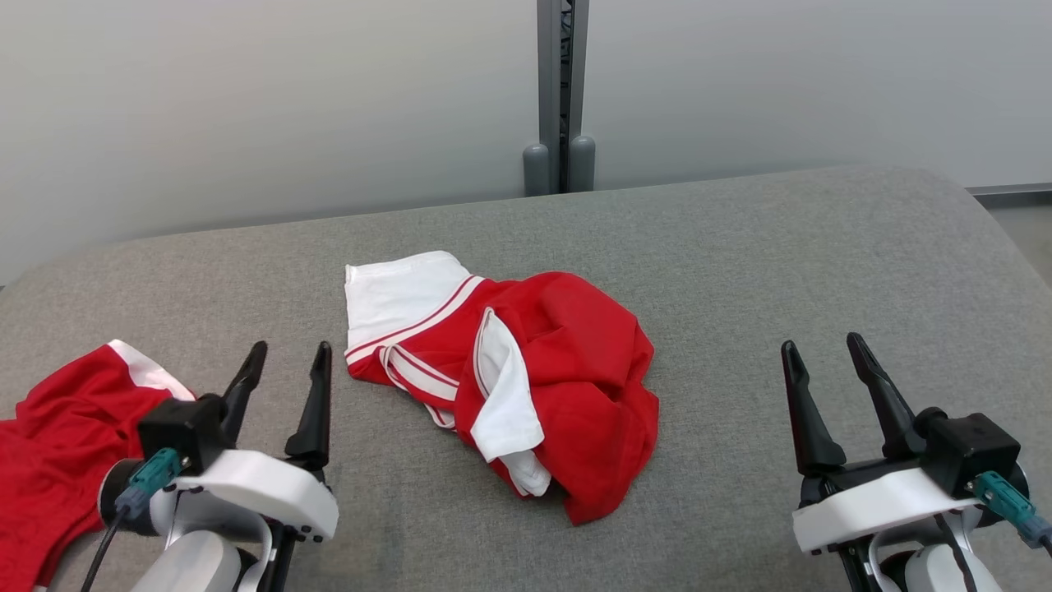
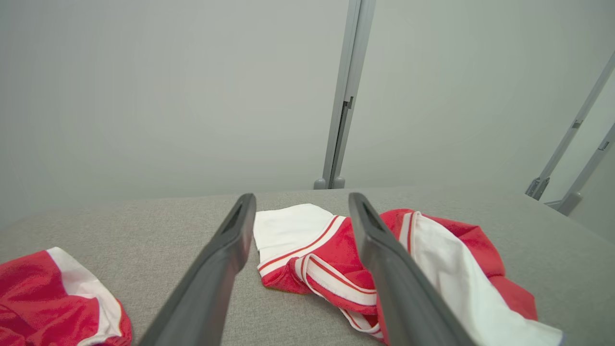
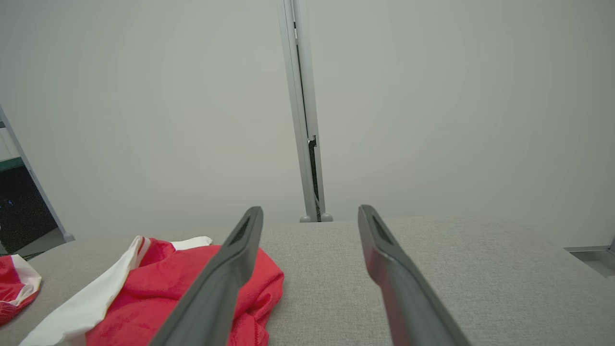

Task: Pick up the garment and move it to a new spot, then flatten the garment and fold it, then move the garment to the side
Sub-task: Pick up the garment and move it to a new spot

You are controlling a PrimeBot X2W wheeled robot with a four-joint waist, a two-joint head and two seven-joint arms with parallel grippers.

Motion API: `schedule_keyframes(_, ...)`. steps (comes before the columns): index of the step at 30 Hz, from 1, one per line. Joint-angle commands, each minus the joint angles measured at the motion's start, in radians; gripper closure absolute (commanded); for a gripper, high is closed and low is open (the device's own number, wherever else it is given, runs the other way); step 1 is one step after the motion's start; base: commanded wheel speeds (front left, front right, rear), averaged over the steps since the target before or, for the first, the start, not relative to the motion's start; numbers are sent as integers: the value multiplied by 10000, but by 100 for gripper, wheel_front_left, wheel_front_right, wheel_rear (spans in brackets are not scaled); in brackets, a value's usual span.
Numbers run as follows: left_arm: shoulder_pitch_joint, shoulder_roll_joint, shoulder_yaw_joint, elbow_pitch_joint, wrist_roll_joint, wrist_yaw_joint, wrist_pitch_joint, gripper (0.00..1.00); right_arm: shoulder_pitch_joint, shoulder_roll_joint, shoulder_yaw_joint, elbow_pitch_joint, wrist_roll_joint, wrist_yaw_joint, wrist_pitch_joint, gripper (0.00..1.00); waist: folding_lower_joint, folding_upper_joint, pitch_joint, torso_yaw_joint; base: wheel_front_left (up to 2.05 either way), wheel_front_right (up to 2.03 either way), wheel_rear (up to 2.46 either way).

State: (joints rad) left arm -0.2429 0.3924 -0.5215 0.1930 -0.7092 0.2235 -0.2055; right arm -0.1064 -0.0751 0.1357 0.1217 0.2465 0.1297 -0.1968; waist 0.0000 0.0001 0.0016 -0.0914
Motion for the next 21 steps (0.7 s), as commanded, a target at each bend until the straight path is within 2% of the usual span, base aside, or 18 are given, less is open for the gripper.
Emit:
schedule_keyframes(1,182,116,122,-127,127,144,-122,0,142,-37,-36,-26,40,19,-29,0,0,-1,-19,36,0,0,0)
schedule_keyframes(6,1201,289,770,-867,272,819,-483,0,359,9,-176,-139,64,19,-132,0,0,-1,-32,194,0,0,0)
schedule_keyframes(21,2549,70,1448,-1731,1047,726,-606,0,869,74,-337,-296,28,19,-203,0,0,-1,-99,457,0,0,0)
